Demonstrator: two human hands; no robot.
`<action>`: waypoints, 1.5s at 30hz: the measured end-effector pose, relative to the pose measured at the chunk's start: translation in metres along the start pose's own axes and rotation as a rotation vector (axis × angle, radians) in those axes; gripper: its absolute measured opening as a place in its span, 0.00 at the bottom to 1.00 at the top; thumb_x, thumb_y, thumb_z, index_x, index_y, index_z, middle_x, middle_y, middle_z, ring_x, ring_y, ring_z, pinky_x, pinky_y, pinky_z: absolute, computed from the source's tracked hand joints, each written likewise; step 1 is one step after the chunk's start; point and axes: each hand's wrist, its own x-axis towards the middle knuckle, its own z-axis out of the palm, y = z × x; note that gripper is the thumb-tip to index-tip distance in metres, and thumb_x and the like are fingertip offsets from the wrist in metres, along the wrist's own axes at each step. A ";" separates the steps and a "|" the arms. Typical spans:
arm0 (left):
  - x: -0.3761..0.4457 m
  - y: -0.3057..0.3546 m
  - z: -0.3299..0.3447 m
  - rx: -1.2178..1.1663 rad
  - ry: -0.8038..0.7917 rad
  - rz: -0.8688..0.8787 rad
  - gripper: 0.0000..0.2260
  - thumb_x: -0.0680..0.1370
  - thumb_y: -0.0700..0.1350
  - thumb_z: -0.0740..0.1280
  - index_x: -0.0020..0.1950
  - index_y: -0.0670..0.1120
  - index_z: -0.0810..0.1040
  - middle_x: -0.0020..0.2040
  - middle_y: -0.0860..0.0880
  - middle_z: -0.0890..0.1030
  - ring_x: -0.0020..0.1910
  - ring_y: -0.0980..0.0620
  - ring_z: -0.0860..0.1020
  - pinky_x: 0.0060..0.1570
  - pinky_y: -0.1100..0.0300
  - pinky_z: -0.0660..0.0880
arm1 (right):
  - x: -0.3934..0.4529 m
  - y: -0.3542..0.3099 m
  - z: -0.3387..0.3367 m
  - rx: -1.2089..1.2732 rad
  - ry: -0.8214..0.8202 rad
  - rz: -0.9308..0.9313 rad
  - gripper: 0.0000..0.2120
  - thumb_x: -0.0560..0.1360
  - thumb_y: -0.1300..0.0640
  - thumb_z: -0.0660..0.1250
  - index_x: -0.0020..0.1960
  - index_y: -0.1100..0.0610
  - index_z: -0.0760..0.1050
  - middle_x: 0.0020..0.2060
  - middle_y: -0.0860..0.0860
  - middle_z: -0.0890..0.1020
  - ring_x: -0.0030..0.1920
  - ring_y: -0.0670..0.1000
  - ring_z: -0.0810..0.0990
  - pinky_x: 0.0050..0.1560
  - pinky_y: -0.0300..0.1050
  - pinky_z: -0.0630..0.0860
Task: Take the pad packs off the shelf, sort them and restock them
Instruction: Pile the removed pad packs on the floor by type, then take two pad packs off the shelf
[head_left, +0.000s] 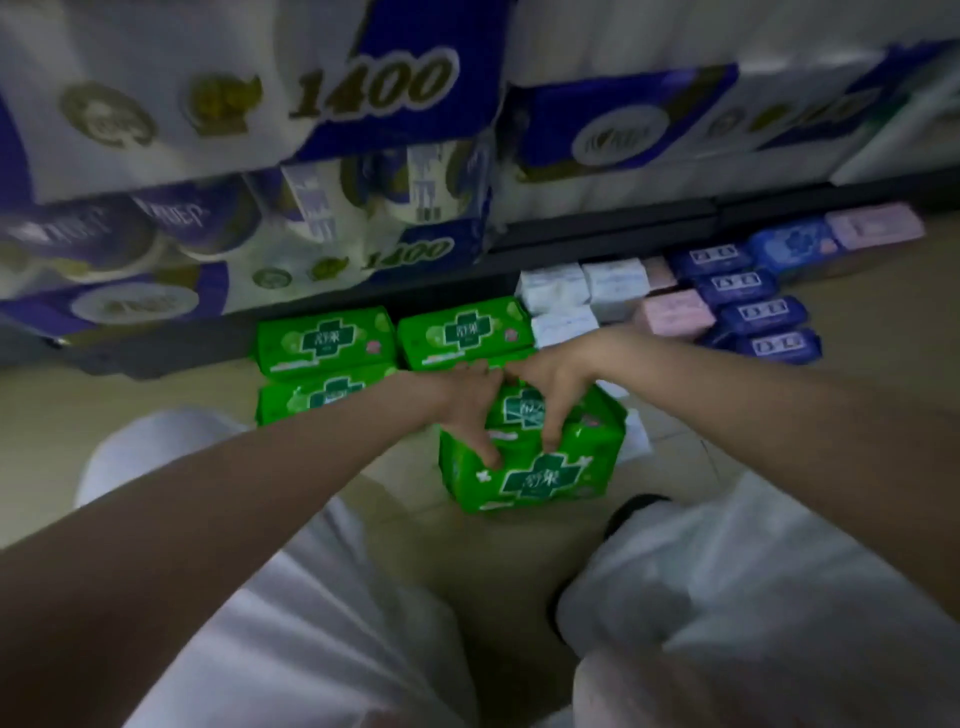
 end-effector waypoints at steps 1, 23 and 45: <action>-0.001 0.000 0.013 0.025 -0.040 -0.019 0.50 0.66 0.62 0.73 0.76 0.46 0.48 0.71 0.42 0.60 0.69 0.42 0.63 0.67 0.51 0.66 | 0.013 -0.006 0.013 0.001 -0.026 -0.011 0.46 0.64 0.50 0.78 0.74 0.53 0.55 0.69 0.50 0.67 0.67 0.52 0.69 0.65 0.43 0.68; 0.048 0.000 0.061 0.594 0.020 -0.193 0.42 0.73 0.58 0.69 0.75 0.40 0.50 0.73 0.41 0.58 0.72 0.42 0.57 0.70 0.45 0.55 | 0.080 0.017 0.074 -0.121 -0.109 0.024 0.33 0.70 0.50 0.73 0.69 0.59 0.63 0.62 0.54 0.71 0.54 0.54 0.71 0.58 0.52 0.72; -0.133 0.087 -0.350 0.336 1.651 0.507 0.15 0.71 0.41 0.60 0.57 0.40 0.72 0.51 0.43 0.74 0.47 0.46 0.75 0.42 0.57 0.74 | -0.263 0.095 -0.210 0.215 1.967 0.178 0.24 0.76 0.58 0.64 0.69 0.62 0.61 0.66 0.58 0.65 0.65 0.56 0.66 0.60 0.45 0.66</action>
